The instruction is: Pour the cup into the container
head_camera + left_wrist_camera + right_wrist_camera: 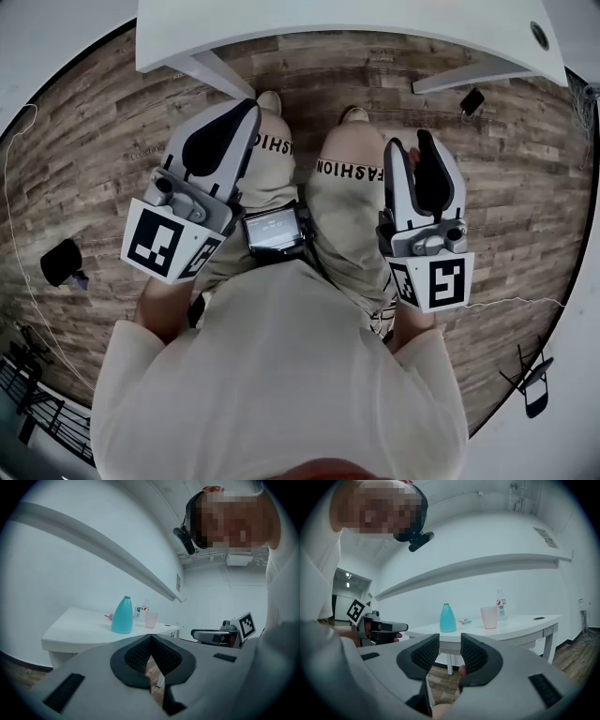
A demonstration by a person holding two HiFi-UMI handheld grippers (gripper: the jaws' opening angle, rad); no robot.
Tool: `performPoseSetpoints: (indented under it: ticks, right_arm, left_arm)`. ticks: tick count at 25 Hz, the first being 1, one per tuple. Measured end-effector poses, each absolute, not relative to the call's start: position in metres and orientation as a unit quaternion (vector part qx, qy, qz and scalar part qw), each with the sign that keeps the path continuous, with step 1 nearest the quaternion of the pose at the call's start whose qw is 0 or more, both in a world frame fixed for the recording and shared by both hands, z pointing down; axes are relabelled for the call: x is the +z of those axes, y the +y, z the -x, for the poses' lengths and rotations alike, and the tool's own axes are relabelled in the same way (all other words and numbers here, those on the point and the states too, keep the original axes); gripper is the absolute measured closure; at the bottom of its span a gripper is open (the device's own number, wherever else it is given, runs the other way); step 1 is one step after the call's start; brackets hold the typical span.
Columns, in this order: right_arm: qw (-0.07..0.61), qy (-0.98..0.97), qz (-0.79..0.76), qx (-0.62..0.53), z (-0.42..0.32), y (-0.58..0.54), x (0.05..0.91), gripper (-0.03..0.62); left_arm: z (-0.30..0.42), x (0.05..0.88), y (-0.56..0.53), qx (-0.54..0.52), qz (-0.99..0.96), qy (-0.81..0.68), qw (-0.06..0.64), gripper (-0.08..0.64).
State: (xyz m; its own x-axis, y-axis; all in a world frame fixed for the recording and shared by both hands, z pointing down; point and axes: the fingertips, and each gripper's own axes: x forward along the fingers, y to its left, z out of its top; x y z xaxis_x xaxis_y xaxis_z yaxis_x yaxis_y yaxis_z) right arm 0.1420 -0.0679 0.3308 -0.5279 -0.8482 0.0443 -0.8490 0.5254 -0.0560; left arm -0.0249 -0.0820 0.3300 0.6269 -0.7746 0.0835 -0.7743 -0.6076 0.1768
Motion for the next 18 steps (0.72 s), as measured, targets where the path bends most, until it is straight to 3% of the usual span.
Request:
performPoseSetpoints:
  ticks: [18]
  right_arm:
    - [0.004,-0.867,-0.498,0.020,-0.152,-0.103,0.314,0.454]
  left_arm:
    - [0.027,0.321,-0.111,-0.007,-0.897,-0.433,0.095,0.548]
